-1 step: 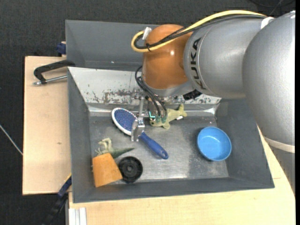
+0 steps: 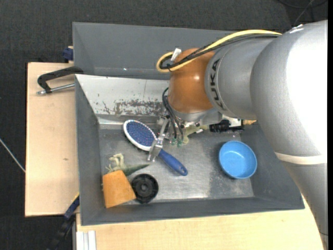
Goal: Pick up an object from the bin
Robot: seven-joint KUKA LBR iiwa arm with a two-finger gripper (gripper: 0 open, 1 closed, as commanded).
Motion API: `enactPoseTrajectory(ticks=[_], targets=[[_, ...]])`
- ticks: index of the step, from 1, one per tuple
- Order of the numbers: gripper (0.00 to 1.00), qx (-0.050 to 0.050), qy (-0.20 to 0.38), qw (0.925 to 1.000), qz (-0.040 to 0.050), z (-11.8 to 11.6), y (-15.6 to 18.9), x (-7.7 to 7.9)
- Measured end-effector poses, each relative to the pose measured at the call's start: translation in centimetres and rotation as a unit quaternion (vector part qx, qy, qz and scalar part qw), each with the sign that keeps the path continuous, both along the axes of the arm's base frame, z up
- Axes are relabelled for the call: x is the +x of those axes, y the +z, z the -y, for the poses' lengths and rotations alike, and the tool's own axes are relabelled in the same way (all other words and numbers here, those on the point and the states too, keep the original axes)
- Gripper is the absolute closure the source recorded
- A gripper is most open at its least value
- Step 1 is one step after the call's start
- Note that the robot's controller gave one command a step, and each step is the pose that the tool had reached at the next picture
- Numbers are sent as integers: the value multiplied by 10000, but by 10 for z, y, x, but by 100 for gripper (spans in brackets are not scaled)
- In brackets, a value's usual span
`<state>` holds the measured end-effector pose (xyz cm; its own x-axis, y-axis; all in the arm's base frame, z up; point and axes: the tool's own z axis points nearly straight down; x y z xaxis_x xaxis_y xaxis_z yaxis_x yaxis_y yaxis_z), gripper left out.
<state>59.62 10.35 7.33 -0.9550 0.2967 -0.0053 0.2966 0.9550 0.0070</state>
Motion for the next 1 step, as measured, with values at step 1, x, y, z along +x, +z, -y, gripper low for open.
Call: enactPoseTrajectory(ticks=[1], targets=[[100,-12,-12,10000,54,2,2,3]])
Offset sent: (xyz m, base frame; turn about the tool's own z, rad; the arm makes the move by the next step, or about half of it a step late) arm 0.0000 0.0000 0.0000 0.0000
